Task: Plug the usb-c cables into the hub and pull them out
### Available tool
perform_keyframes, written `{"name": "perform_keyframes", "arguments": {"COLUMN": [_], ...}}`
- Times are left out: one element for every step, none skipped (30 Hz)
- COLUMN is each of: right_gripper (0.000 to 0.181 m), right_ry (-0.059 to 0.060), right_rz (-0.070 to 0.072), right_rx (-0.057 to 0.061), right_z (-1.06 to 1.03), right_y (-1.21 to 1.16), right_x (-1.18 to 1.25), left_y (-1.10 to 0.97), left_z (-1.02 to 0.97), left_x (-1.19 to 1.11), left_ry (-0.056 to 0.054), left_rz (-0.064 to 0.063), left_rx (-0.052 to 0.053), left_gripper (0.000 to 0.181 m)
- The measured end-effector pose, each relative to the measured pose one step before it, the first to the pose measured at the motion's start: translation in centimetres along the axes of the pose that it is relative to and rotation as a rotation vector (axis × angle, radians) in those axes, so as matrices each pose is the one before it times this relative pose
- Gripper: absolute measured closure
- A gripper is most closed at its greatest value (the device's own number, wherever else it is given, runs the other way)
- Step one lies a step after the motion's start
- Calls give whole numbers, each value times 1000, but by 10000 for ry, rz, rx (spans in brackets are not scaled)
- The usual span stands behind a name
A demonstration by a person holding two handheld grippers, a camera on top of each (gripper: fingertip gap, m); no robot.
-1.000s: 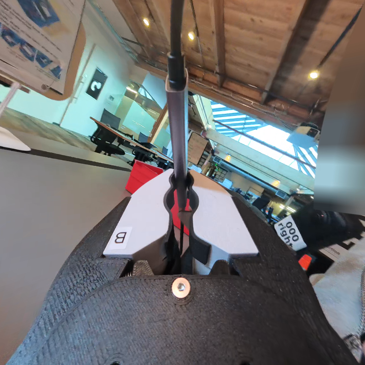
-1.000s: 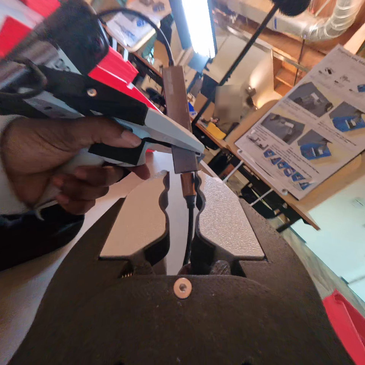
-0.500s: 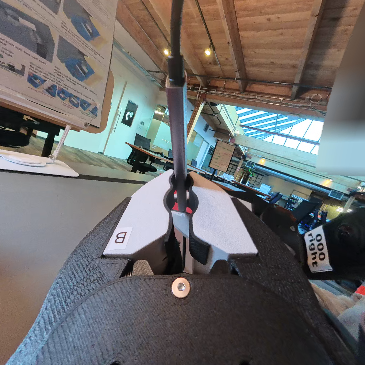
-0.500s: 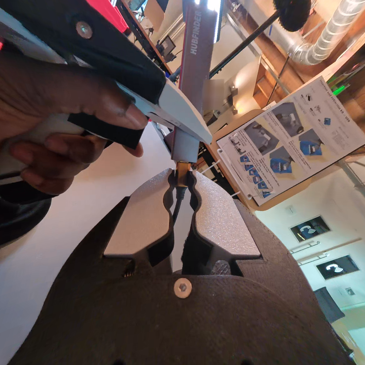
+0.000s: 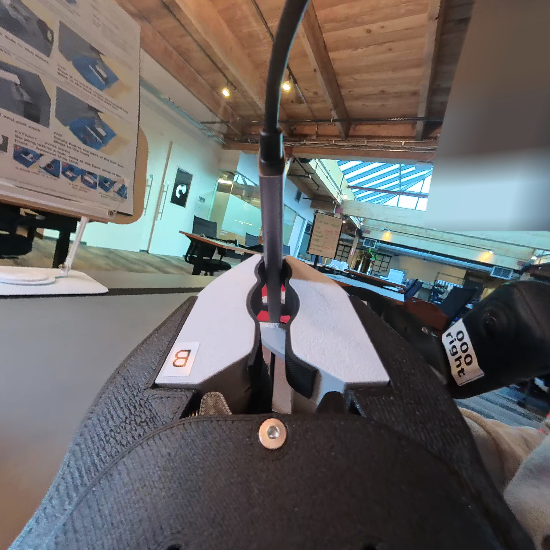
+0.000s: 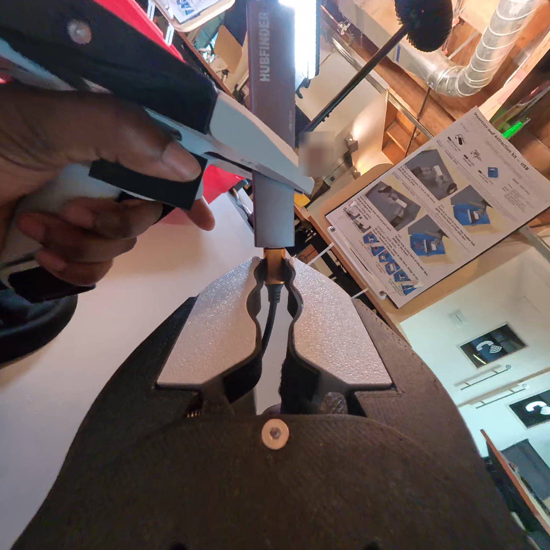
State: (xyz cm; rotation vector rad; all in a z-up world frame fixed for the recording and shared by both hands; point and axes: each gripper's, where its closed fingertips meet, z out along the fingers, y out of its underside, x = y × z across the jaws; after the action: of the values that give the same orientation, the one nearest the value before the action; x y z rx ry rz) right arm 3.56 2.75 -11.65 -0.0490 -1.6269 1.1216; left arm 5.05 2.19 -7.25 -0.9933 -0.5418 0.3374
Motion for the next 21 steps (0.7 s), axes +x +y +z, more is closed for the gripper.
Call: {"name": "perform_keyframes", "arguments": {"right_gripper": [169, 169, 168, 166, 165, 171, 174, 174, 175, 175, 175, 175, 175, 175, 175, 175, 175, 175, 175, 174, 174], "right_ry": [16, 20, -11, -52, -96, -10, -18, -84, 10, 72, -103, -192, -22, 122, -89, -81, 46, 18, -47, 15, 97], "right_rz": [-126, -74, -7, 35, 100, 150, 63, 47, -62, -113, -53, 13, -129, -315, -48, -15, -93, -60, -95, -184, -221], "right_rx": [-139, -111, -35, -141, -102, -43, 31, -19, -59, -95, 1, 81, 26, -36, -40, -73, -46, -37, -72, -45, -16], "right_z": [70, 112, 125, 181, 185, 119, 11, -1, 26, 52, 55, 69, 103, 141, 194, 257, 260, 210, 156, 56, -56], "right_y": [204, 114, -72, 48, 7, -67, -137, -67, -11, 40, -155, -457, -481, -291, -232, -94, 58, 166, 233, 220, 219], "right_x": [-27, -40, -67, -91, -142, -5, 59, 4, 43, 29, -236, -470, -329, -1, -119, -162, -120, -162, -166, -86, 7], "left_y": [193, 145, 188, 225, 71, -32, -108, -117, -56, -20, 144, 841, 948, -219, -341, -212, -37, 155, 265, 220, 171], "left_z": [17, -28, 24, 76, 61, -5, -64, -54, -16, 20, 85, 318, 391, -74, -286, -239, -130, -52, -1, -6, 9], "left_x": [-185, -141, 94, 469, 349, 216, 22, 10, -40, -67, -97, -102, 94, 119, -67, -256, -298, -237, -239, -132, 29], "left_ry": [-13, -25, 57, 241, 130, 67, 10, 50, 7, -50, -107, -148, -43, -68, -191, -361, -378, -223, -100, 13, 68], "left_rz": [-177, -84, -5, -12, 79, 99, 57, -78, -47, 67, 180, 180, 135, 190, 436, 373, 437, 337, 22, -142, -89], "left_rx": [-141, -68, -76, -91, -13, 50, 63, 63, 55, 33, -45, -489, -594, 67, 172, 58, -27, -144, -214, -159, -130], "left_gripper": [171, 172, 172, 172, 172, 172, 172, 172, 172, 171, 171, 167, 167, 174, 175, 175, 175, 175, 175, 175, 175]}}
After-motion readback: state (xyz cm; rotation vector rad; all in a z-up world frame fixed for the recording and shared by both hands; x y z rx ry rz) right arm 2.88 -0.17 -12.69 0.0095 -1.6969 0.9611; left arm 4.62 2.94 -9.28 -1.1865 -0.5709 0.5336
